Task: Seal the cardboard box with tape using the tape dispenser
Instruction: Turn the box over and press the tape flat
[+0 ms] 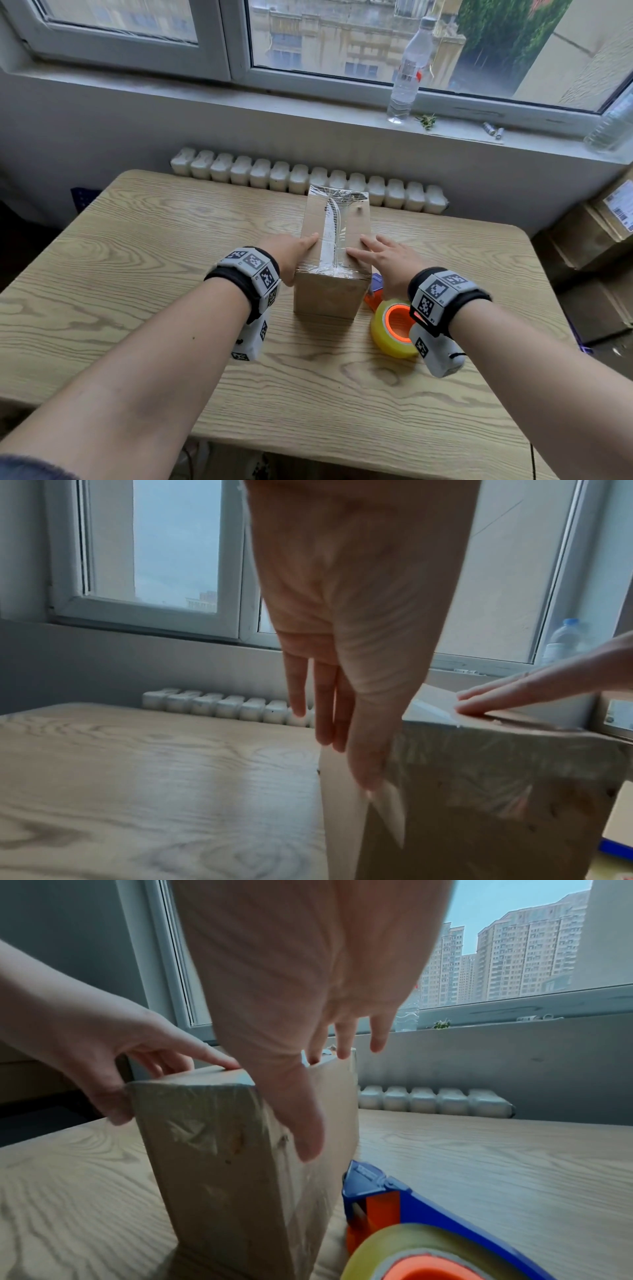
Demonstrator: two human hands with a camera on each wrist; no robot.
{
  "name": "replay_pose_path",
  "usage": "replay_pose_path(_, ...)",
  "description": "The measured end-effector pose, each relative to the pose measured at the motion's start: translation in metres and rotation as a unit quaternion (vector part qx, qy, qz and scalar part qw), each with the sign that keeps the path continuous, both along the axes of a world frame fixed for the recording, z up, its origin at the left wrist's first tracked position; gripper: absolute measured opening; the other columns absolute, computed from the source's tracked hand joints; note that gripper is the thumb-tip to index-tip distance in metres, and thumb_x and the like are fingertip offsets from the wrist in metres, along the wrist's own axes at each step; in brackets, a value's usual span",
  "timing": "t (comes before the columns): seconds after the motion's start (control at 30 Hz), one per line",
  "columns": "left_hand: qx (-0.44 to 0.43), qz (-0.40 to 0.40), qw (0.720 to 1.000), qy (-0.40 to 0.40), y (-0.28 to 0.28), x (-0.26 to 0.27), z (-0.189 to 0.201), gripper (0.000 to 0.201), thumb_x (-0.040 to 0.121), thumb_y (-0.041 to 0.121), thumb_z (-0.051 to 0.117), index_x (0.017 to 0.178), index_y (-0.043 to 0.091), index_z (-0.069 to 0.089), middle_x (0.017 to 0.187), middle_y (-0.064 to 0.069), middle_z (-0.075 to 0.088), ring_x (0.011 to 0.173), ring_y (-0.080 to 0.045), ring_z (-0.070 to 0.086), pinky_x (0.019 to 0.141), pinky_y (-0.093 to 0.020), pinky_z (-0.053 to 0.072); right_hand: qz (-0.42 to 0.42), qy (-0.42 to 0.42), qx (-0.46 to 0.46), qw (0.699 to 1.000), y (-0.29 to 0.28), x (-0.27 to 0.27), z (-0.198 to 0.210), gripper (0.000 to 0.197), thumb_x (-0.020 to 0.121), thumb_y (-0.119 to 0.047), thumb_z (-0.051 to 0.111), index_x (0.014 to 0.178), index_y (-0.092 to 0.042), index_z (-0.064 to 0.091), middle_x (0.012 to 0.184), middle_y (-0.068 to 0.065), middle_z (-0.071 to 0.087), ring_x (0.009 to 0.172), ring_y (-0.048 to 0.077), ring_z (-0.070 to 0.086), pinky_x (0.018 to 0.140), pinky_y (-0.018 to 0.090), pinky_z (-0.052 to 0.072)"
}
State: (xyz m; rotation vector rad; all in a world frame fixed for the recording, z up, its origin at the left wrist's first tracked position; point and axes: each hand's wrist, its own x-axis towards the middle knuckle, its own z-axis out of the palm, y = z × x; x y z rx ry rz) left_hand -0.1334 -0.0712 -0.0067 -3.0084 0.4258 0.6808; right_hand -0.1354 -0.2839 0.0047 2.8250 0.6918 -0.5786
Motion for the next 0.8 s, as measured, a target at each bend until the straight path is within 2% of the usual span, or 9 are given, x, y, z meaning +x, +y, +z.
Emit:
replay_pose_path(0.1,-0.008,-0.013,0.999,-0.04,0.003,-0.002,-0.01,0.109,0.074,0.021,0.078,0.154,0.019,0.003,0.135,-0.01,0.055,0.121,-0.028,0.053,0.1,-0.038,0.045,0.001,-0.017,0.02,1.0,0.0,-0.001,-0.006,0.098,0.078,-0.023,0.073,0.151,-0.036,0.01,0.161,0.0,0.007,0.148,0.024,0.011,0.117,0.04,0.017)
replay_pose_path(0.27,-0.003,-0.018,0.999,-0.033,0.003,0.002,-0.009,0.113,0.07,0.02,0.081,0.154,0.016,0.004,0.134,-0.012,0.055,0.122,-0.028,0.052,0.099,-0.037,0.045,-0.008,-0.033,0.061,0.998,0.003,-0.002,-0.008,0.089,0.079,-0.035,0.072,0.151,-0.031,0.019,0.161,0.001,0.013,0.146,0.022,0.017,0.117,0.037,0.017)
replay_pose_path(0.43,-0.003,-0.021,0.999,-0.031,0.001,0.004,-0.007,0.117,0.065,0.025,0.084,0.153,0.016,0.008,0.13,-0.013,0.057,0.118,-0.028,0.054,0.098,-0.039,0.047,-0.035,-0.04,0.087,0.995,0.009,-0.005,-0.011,0.086,0.076,-0.035,0.074,0.149,-0.029,0.027,0.159,0.002,0.02,0.141,0.024,0.03,0.115,0.036,0.023)
replay_pose_path(0.63,-0.005,-0.025,0.998,-0.063,-0.001,0.002,-0.007,0.112,0.067,0.038,0.082,0.153,0.014,0.013,0.128,-0.01,0.059,0.115,-0.027,0.057,0.094,-0.037,0.049,-0.071,-0.061,0.128,0.987,0.016,-0.01,-0.008,0.066,0.076,-0.023,0.071,0.137,-0.026,0.048,0.154,-0.001,0.033,0.131,0.025,0.045,0.107,0.038,0.039)
replay_pose_path(0.73,-0.008,-0.014,0.995,-0.094,-0.004,0.001,-0.009,0.1,0.072,0.038,0.076,0.151,0.014,0.02,0.124,-0.009,0.063,0.111,-0.026,0.059,0.092,-0.037,0.051,-0.068,-0.053,0.117,0.989,0.016,-0.009,-0.007,0.069,0.075,-0.028,0.073,0.139,-0.026,0.046,0.155,-0.002,0.031,0.133,0.024,0.043,0.107,0.037,0.038)
replay_pose_path(0.8,-0.003,-0.01,0.996,-0.093,-0.007,0.001,-0.008,0.1,0.072,0.037,0.076,0.152,0.014,0.02,0.124,-0.009,0.062,0.113,-0.026,0.059,0.093,-0.037,0.05,-0.068,-0.05,0.111,0.99,0.016,-0.009,-0.006,0.071,0.075,-0.03,0.074,0.14,-0.026,0.045,0.156,-0.002,0.03,0.134,0.023,0.042,0.107,0.037,0.037)
